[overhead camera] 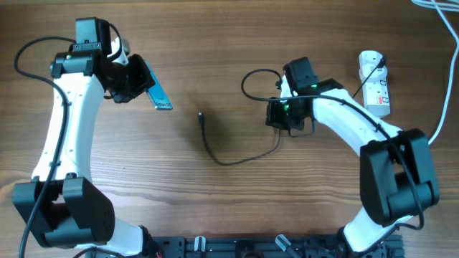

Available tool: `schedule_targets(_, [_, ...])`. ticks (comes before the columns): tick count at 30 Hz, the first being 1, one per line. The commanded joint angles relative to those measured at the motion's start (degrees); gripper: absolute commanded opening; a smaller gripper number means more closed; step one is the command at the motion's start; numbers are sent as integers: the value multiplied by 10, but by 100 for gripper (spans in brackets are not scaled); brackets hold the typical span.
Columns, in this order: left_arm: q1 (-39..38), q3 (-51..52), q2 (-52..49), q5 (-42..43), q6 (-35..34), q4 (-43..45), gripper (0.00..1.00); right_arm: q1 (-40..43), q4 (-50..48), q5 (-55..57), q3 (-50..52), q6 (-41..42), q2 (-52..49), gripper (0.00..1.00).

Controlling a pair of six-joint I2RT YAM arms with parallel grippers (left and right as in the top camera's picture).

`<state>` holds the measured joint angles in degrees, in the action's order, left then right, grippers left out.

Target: Plug charger to phone and switch on socket

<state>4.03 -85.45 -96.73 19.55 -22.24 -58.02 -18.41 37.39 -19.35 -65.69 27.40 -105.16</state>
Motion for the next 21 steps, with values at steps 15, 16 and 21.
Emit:
schedule_targets(15, [0, 0, 12, 3, -5, 1, 4, -1, 6, 78, 6, 26, -34, 6])
schedule_targets(16, [0, 0, 12, 3, -5, 1, 4, -1, 7, 78, 6, 26, -34, 6])
schedule_targets(21, [0, 0, 12, 3, -5, 0, 4, -1, 22, 134, 6, 26, -34, 6])
